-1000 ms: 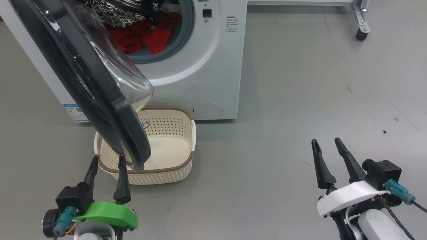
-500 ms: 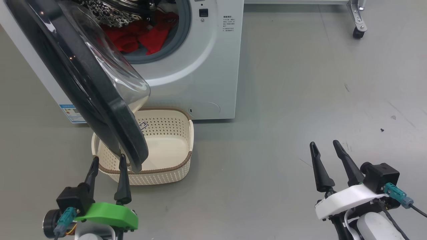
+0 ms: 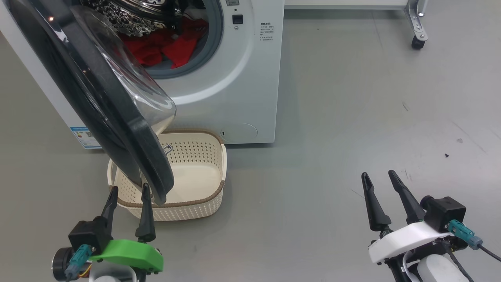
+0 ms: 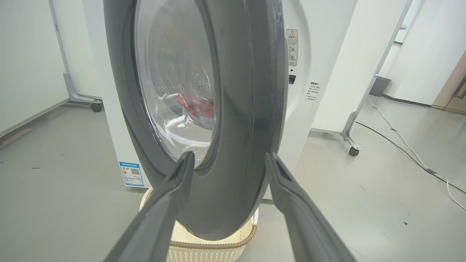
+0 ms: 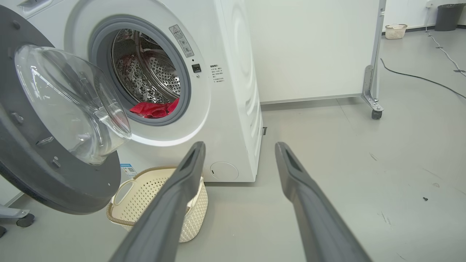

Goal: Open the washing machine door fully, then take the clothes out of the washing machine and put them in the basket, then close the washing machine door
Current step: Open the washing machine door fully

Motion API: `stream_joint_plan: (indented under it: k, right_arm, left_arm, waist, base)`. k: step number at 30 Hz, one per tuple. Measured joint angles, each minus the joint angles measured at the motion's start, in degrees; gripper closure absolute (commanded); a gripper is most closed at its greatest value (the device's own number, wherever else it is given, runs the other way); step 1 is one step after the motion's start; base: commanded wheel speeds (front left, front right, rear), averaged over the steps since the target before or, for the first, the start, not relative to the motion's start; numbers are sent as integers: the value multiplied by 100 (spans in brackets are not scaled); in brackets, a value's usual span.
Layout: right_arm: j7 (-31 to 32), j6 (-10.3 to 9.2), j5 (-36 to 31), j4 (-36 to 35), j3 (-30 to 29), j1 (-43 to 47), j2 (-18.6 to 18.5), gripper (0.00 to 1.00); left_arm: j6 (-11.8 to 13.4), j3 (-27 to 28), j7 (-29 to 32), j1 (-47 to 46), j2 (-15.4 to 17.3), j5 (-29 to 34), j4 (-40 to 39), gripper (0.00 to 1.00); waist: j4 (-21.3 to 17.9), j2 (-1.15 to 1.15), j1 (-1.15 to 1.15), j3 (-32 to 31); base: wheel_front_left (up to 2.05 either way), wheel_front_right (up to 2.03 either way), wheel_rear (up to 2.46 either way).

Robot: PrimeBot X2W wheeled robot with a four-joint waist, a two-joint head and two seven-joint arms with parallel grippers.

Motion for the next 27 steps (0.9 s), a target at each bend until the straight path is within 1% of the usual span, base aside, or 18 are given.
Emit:
stream_joint_plan:
  k: [4, 16, 19, 27]
  right_arm:
    - [0, 44, -15, 18, -11, 7, 31, 0]
    - [0, 52, -59, 18, -103, 13, 88, 0]
    - [0, 98, -76, 20, -135, 13, 103, 0]
    - [0, 101, -101, 24, -183, 13, 181, 0]
  left_arm:
    - [0, -4, 0, 20, 0, 0, 7, 0]
    - [0, -42, 0, 84, 0, 0, -7, 0]
    - [0, -42, 0, 84, 0, 0, -5, 0]
    - [1, -33, 0, 83, 0, 0, -5, 0]
  waist:
    - [-2, 0, 0, -15]
    - [-3, 0, 0, 80]
    - [2, 0, 0, 122]
    - [8, 0, 0, 159]
  base:
    - [0, 0, 0]
    - [0, 0, 0]
    - [0, 0, 0]
    - [0, 0, 0]
